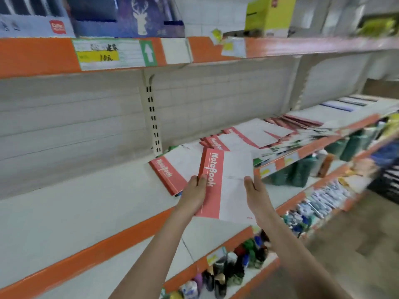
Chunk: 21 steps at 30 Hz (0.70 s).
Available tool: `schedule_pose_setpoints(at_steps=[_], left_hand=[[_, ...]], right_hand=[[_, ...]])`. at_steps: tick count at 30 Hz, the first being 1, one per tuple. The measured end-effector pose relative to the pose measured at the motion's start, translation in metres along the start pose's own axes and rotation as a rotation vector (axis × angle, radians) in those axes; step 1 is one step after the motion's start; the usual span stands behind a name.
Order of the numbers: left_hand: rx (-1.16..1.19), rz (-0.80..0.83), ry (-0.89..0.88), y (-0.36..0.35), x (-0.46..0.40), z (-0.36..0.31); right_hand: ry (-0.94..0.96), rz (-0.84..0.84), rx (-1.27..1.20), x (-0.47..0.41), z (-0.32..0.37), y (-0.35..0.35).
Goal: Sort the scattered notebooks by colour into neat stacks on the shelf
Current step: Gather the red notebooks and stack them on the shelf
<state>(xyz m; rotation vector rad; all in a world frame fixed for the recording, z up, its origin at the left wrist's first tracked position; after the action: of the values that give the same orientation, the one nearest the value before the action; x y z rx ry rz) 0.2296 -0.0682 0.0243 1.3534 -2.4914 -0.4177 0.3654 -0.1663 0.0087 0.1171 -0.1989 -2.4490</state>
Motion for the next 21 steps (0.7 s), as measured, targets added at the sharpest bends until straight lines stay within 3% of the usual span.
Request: schedule_pose_setpoints(at_steps=[4,13,21], left_hand=[[-0.068,0.172,-0.065,-0.097,0.002,-0.032],[0.023,0.576,-0.065,-0.284,0.055,-0.065],[-0.006,0.687,-0.058,-0.390,0.103,-0.054]], right_hand=[[-0.021,-0.233,0.030,-0.001,-0.033,0.099],[-0.144,-0.533,-0.019,0.054,-0.100,0.282],[-0.235,-0.674,0.016,0.101,-0.151,0.367]])
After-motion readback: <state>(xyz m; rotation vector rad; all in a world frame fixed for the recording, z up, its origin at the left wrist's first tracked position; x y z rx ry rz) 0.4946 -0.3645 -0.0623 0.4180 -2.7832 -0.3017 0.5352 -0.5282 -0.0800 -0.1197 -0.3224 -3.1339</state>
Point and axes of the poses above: each hand's wrist, its own x-axis away from the middle knuckle, its own y-axis out of the back of the hand, z = x × y, the point moved 3 cm from there along -x, towards the middle knuckle, and after that the axes turned 1 degree about -x, right-handed, at the moved point
